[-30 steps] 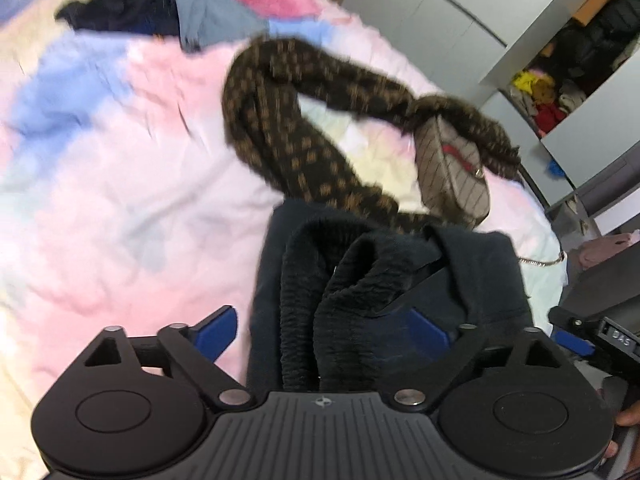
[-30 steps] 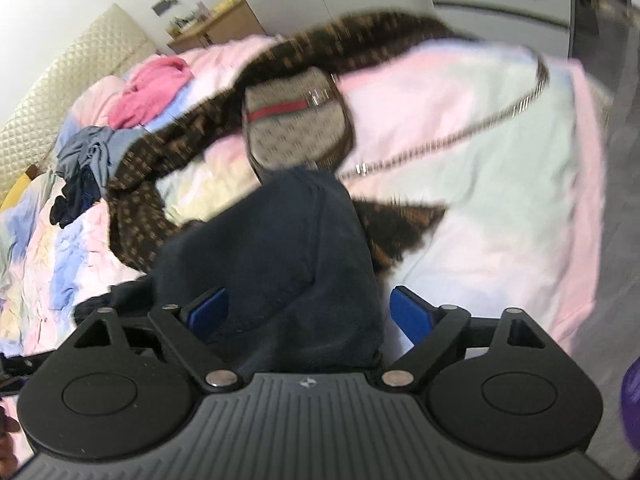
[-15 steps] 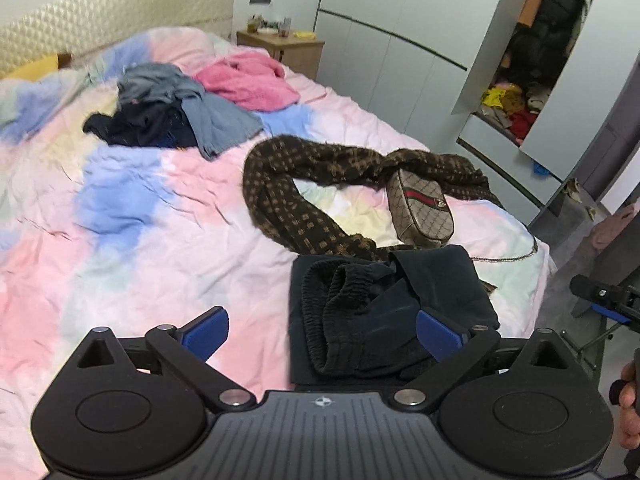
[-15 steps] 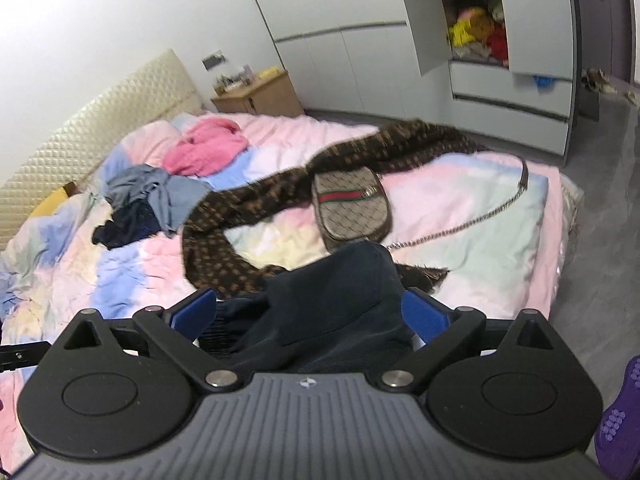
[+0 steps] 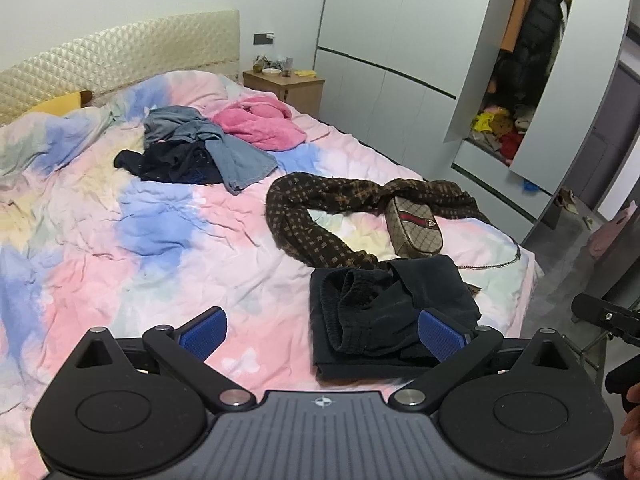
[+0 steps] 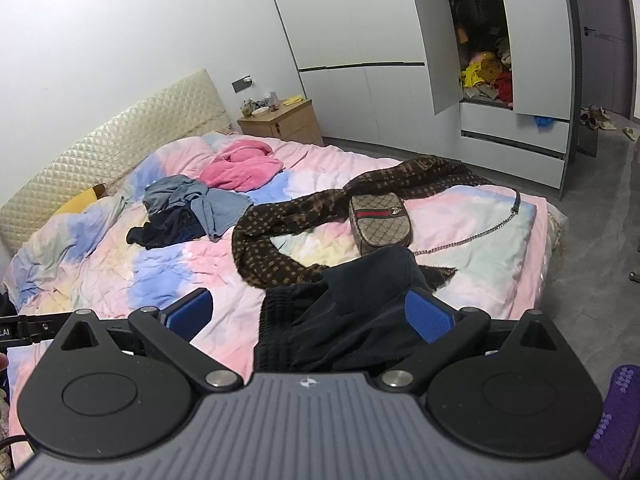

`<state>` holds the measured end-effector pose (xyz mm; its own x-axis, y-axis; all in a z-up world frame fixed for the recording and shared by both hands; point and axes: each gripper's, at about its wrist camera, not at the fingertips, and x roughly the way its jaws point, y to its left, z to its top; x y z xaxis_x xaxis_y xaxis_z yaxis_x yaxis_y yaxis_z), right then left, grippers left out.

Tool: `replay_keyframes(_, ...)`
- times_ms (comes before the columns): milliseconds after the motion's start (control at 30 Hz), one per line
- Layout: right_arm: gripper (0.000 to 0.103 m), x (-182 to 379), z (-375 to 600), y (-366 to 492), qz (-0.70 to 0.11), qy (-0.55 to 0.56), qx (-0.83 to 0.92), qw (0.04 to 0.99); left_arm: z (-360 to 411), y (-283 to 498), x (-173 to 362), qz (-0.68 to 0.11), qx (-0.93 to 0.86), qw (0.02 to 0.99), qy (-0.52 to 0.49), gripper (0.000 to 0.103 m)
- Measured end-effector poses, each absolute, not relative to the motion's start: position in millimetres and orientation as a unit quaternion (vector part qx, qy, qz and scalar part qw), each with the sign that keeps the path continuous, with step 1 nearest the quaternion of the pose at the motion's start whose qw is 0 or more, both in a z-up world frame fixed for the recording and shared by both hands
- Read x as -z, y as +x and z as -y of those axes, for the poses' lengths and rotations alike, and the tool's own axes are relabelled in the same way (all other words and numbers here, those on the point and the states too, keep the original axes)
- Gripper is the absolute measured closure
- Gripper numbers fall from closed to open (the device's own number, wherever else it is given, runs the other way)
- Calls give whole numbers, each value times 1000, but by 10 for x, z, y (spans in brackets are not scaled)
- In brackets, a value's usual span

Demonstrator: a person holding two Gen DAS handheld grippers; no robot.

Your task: Fold clothes

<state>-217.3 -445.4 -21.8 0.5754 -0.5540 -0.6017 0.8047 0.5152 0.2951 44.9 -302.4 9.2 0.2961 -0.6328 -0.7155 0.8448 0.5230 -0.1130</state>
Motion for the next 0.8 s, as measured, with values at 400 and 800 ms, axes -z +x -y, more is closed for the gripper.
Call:
replay_keyframes(400, 0, 0, 3636, -2172, -230, 273, 403, 843, 2348, 143, -290, -355, 471, 792, 156, 0)
replay_keyframes(800, 0, -76, 3318, -2116, -232, 241, 407, 850, 2023, 2, -318, -347, 476, 792, 162, 0)
